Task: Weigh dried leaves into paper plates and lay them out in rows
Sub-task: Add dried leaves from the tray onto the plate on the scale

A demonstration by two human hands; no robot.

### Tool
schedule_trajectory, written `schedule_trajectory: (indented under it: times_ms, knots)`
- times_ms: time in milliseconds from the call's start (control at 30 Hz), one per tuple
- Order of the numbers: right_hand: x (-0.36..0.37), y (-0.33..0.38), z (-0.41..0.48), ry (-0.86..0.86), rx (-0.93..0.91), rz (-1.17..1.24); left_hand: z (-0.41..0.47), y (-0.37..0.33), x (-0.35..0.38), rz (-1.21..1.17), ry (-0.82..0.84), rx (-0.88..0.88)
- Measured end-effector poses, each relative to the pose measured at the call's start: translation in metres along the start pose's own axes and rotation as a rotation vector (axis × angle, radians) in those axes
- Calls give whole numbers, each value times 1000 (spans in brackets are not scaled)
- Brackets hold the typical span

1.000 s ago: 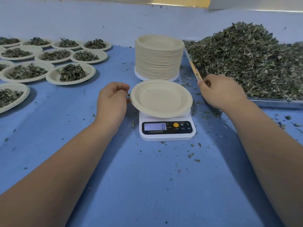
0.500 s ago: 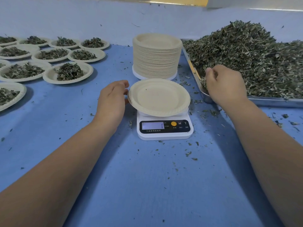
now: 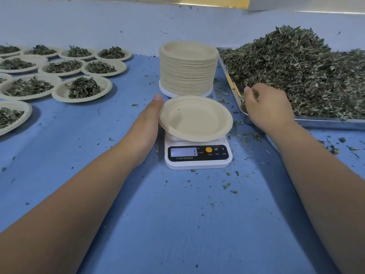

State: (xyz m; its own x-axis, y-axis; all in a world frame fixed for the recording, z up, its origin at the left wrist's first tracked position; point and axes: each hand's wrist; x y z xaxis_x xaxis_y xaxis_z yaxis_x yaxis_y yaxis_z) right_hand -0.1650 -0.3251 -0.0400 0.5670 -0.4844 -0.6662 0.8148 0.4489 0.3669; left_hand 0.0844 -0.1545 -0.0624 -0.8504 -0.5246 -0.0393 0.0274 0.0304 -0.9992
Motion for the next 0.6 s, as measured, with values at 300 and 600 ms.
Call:
schedule_trajectory:
  times_ms: [300, 600]
  knots:
    - [-1, 4, 12, 84, 24, -28, 4, 2, 2, 23, -48, 59]
    - [-25, 45, 38, 9, -45, 73, 6, 5, 0, -37, -153, 41]
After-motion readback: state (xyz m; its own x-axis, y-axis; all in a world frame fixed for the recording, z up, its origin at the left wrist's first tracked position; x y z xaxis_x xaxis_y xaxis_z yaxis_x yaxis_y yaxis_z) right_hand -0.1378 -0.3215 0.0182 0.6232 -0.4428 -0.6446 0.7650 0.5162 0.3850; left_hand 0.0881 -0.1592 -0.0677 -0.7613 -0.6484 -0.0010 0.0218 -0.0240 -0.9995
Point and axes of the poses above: each hand's wrist, its own z-axis towards the middle knuckle, its own x-axis out of the palm, y = z × x, and after that the axes turned 11 degrees about -y, right-handed
